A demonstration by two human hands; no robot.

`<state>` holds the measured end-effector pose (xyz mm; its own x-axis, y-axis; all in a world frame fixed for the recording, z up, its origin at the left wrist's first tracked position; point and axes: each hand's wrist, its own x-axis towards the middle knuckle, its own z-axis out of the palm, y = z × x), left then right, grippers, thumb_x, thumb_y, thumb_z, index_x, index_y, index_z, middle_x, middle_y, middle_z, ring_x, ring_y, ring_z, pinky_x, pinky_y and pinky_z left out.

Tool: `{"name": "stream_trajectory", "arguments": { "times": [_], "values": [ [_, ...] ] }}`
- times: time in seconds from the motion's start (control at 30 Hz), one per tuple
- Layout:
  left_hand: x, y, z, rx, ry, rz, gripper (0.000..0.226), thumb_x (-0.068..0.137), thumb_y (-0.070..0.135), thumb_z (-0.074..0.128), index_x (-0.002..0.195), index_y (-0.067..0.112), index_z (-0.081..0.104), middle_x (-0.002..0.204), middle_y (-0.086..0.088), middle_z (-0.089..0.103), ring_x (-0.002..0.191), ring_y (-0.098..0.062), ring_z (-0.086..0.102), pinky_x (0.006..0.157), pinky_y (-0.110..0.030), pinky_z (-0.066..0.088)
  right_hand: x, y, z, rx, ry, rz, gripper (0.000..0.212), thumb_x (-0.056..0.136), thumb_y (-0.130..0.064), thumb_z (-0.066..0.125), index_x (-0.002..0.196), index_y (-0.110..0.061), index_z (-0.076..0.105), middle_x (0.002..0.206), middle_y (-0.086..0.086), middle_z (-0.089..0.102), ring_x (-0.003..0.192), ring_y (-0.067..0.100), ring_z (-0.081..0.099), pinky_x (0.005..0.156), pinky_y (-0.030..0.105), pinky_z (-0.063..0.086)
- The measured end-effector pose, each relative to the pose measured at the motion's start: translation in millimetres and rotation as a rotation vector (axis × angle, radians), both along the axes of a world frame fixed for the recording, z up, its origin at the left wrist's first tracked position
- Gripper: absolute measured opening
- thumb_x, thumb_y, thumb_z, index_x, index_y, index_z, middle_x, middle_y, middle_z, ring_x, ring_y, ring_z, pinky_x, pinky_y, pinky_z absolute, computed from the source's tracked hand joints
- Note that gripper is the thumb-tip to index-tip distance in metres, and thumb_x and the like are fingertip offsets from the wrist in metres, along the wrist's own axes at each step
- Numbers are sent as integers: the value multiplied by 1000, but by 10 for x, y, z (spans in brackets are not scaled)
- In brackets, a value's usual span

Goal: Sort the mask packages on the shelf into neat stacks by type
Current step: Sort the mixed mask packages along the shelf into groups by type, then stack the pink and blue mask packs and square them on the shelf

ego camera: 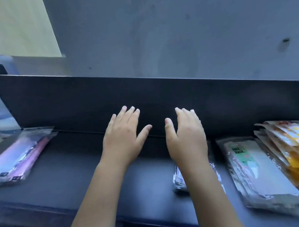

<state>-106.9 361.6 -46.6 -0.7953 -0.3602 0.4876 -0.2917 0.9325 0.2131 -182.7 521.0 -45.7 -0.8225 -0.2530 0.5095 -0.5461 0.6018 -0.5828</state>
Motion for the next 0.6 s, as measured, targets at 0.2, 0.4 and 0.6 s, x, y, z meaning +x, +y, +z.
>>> {"name": "stream_trajectory", "arguments": {
  "times": [0.2, 0.4, 0.6],
  "values": [
    [450, -917, 77, 77, -97, 156, 75, 103, 63, 23, 164, 22, 35, 170, 4, 34, 161, -19, 21, 131, -43, 10, 319, -926, -77, 76, -56, 64, 56, 107, -43, 46, 154, -13, 47, 161, 5, 47, 158, 26, 25, 126, 48, 26],
    [956, -2014, 102, 156, -83, 240, 69, 105, 60, 30, 162, 21, 39, 169, 4, 37, 160, -19, 23, 130, -44, 9, 847, -2056, -83, 124, -131, 168, 65, 108, -49, 40, 164, -17, 29, 170, -2, 30, 161, 15, 14, 128, 38, 22],
    [1555, -3042, -11, 272, -74, 294, 65, 107, 58, 31, 159, 21, 43, 169, 3, 38, 159, -20, 24, 129, -48, 12, 1410, -3110, -239, 218, -273, 286, 65, 107, -50, 41, 161, -13, 34, 168, 0, 35, 159, 18, 20, 126, 34, 24]
  ]
}}
